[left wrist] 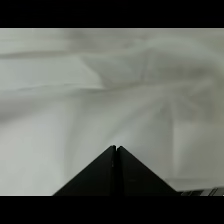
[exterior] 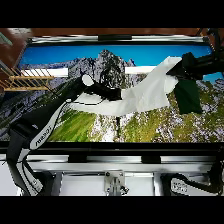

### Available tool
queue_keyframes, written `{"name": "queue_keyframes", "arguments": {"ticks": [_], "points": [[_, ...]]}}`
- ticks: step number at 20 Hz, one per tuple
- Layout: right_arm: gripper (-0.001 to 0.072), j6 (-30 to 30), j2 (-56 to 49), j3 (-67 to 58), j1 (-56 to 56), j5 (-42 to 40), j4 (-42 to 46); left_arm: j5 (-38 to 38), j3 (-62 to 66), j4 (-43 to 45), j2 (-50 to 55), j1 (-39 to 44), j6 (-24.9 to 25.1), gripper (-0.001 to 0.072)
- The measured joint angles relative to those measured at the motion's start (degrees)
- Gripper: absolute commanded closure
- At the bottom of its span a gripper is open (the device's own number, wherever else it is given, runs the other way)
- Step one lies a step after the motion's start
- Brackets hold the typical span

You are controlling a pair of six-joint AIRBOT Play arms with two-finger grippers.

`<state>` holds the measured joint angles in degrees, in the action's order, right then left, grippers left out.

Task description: Fold the shirts.

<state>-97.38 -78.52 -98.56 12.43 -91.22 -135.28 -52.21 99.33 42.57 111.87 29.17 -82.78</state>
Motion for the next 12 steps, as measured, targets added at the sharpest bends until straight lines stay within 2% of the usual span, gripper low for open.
{"name": "queue_keyframes", "arguments": {"ticks": [7, 12], "points": [[0.0665, 2.62, 5.86, 0.0, 0.0, -1.92, 0.0, 7.21, 0.0, -13.77, 5.55, 5.88, -0.57, 0.068], [0.0665, 3.32, 7.04, 0.0, 0.0, -2.16, 2.56, 10.01, 0.0, -21.29, 6.16, 7.19, 1.7, 0.0684]]}}
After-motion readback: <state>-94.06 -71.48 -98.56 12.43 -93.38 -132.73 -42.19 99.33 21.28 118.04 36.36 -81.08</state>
